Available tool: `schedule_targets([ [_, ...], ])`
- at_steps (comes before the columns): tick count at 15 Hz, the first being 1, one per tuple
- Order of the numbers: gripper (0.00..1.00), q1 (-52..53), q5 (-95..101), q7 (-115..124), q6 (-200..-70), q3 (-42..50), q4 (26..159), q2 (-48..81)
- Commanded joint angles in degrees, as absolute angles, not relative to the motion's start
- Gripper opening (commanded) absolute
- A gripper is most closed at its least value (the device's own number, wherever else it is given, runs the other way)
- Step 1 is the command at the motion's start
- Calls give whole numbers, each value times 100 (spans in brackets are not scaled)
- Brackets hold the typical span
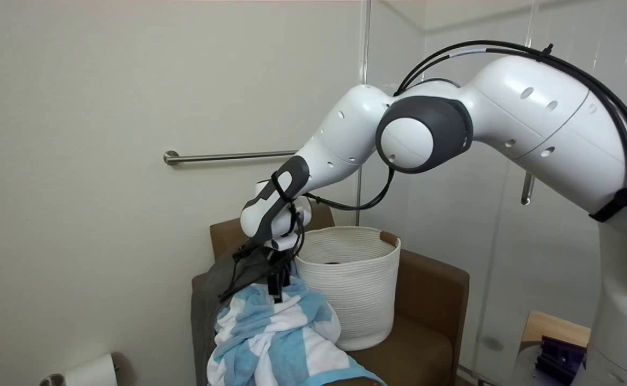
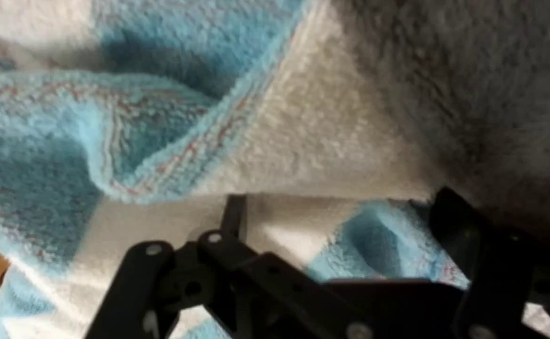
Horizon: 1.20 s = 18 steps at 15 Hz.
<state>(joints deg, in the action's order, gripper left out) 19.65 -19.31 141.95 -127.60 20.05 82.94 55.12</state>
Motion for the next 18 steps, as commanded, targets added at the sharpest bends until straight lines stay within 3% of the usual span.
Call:
schedule_targets([
  [1,100,1058,-1398,14195,-11594,1226,7549,5748],
  [2,100,897,-1329,14120,-11330,1069,7379,5827],
  [3,75,760,-1282,14057,-11124,932,7224,5892],
  [4,74,637,-1241,13958,-10984,810,7078,5970],
  [13,16,270,-1243,12832,-11086,310,6550,6339],
  [17,5,386,-1127,12557,-10959,345,6641,6200],
  [18,10,444,-1091,12510,-11005,349,6768,6076],
])
